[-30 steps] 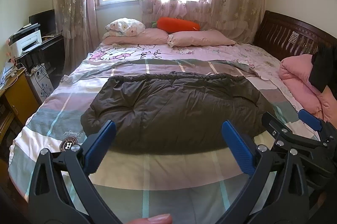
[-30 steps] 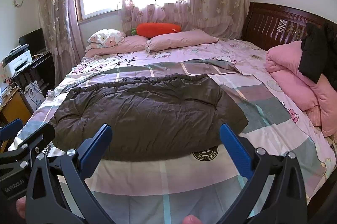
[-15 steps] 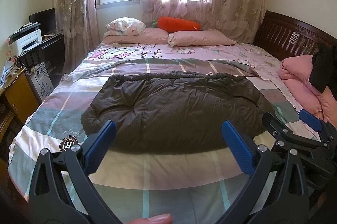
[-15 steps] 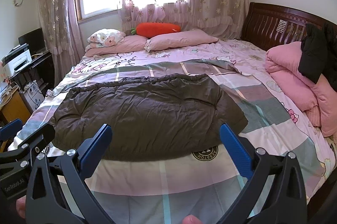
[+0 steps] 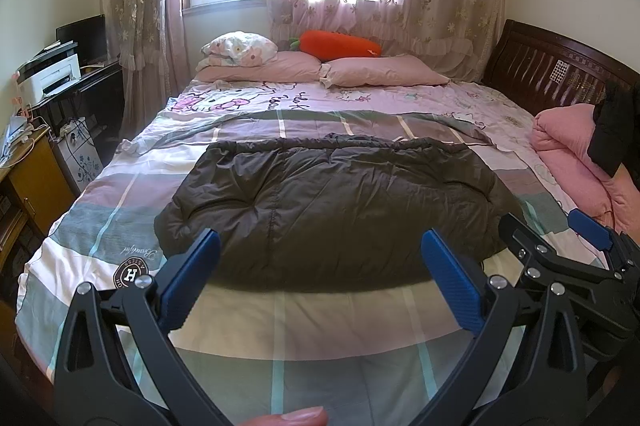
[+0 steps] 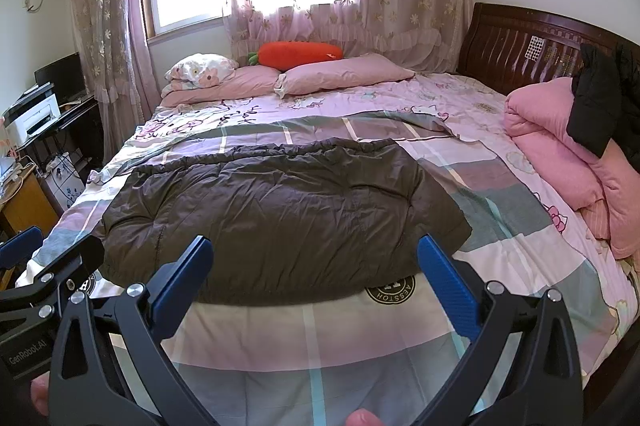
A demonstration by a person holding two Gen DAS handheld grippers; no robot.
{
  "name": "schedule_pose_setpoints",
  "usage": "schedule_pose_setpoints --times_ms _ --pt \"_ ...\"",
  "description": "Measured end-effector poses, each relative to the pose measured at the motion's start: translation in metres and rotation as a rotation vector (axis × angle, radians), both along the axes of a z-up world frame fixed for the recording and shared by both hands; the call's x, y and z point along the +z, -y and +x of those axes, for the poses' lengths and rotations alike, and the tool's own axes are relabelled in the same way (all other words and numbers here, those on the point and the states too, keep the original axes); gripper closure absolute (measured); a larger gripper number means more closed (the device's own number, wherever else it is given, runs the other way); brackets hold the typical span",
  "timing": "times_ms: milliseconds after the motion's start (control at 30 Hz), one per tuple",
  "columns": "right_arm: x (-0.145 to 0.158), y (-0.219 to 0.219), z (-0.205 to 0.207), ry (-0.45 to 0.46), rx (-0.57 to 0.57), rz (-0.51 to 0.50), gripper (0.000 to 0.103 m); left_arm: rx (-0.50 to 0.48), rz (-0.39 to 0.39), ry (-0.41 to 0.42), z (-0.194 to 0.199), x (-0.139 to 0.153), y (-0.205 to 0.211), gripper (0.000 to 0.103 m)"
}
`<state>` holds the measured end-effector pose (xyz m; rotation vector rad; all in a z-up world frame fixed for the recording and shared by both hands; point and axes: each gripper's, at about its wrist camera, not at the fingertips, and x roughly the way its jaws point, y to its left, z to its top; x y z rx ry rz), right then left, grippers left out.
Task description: Fold large clothes
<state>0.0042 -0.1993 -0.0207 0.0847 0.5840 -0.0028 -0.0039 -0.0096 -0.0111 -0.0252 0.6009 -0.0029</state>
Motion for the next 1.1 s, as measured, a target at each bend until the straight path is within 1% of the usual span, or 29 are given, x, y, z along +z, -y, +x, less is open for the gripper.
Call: schedule_pose_setpoints --times_ms 1100 --pt "-0.0039 0.0023 -0.0001 -0.012 0.006 0.006 0.001 0.013 -0.001 -0.008 -0.0010 -0.0032 -0.0009 0.002"
